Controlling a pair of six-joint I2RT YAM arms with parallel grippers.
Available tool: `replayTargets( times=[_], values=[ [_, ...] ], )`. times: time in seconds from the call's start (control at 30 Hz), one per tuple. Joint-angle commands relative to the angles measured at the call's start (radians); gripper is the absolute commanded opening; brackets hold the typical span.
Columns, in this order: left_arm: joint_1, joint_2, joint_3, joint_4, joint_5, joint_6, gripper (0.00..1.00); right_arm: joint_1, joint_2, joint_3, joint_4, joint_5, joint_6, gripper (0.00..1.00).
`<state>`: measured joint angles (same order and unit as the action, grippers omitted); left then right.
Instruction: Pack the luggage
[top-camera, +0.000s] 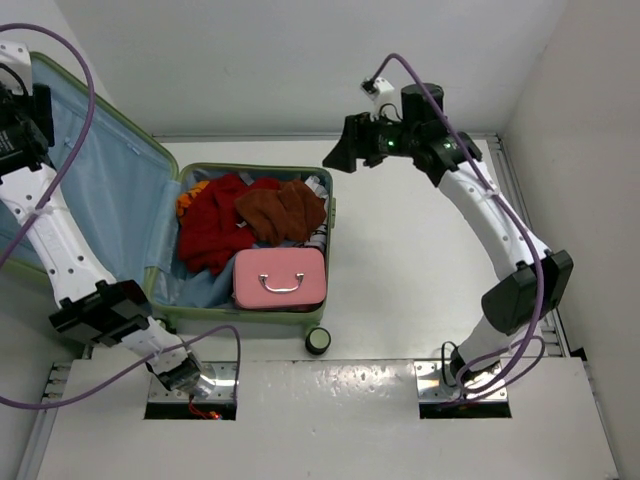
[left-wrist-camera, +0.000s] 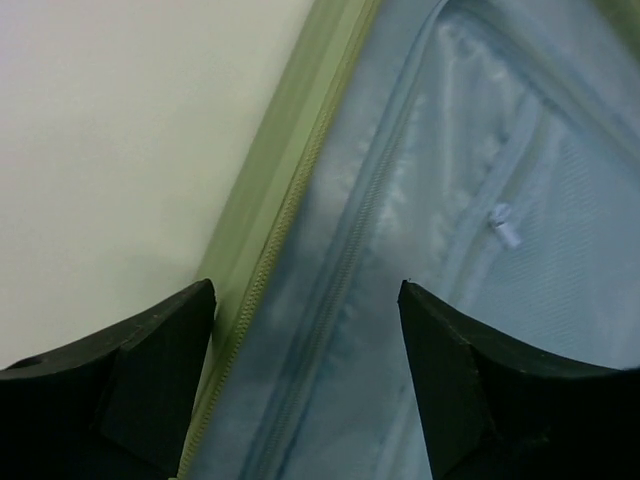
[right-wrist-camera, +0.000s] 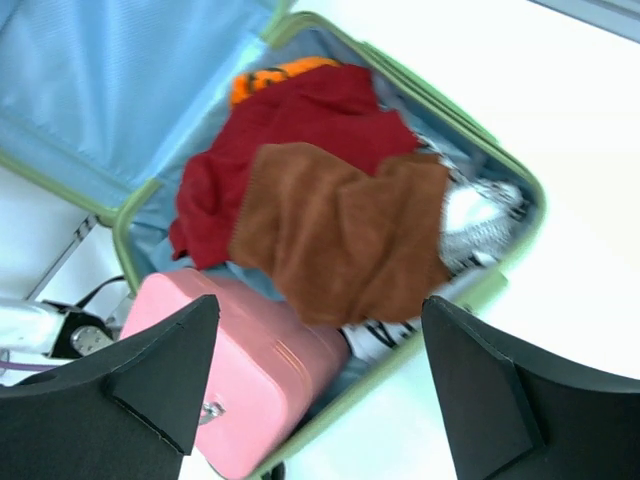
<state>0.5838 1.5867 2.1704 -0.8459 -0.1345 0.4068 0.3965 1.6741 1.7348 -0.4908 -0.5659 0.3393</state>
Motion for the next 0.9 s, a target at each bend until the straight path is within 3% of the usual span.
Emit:
replayTargets(
  times=[0.0,0.13,0.33,0.4,0.5,0.67,0.77,0.87],
  values=[
    [0.034,0.008,0.052,-0.01,-0.088,0.113,0.78,-0.06,-0.057,-0.024,-0.023,-0.028,-0.003,0.81],
    [0.034,0.019,0.052,0.01,-0.106,0.136,0.71,-0.097,-0.099,-0.067,-0.023,-0.037,0.001,0.8],
    [0.011,-0.025,0.005,0.019,0.005,0.136,0.37,-0.133,-0.162,-0.123,-0.019,-0.043,-0.014,0.76],
    [-0.053,-0.109,-0.069,0.051,0.044,0.153,0.27,-0.142,-0.175,-0.147,-0.023,-0.043,-0.014,0.75],
    [-0.177,-0.221,-0.164,0.131,0.047,0.165,0.22,-0.166,-0.201,-0.179,-0.028,-0.046,-0.017,0.75],
    [-0.37,-0.26,-0.164,0.156,0.021,0.147,0.11,-0.202,-0.241,-0.247,-0.026,-0.051,0.004,0.73],
    [-0.502,-0.289,-0.164,0.146,0.085,0.115,0.11,-0.234,-0.266,-0.276,-0.038,-0.049,-0.005,0.73],
    [-0.636,-0.307,-0.175,0.146,0.22,0.04,0.3,-0.251,-0.286,-0.296,-0.054,-0.049,0.0,0.73]
  ],
)
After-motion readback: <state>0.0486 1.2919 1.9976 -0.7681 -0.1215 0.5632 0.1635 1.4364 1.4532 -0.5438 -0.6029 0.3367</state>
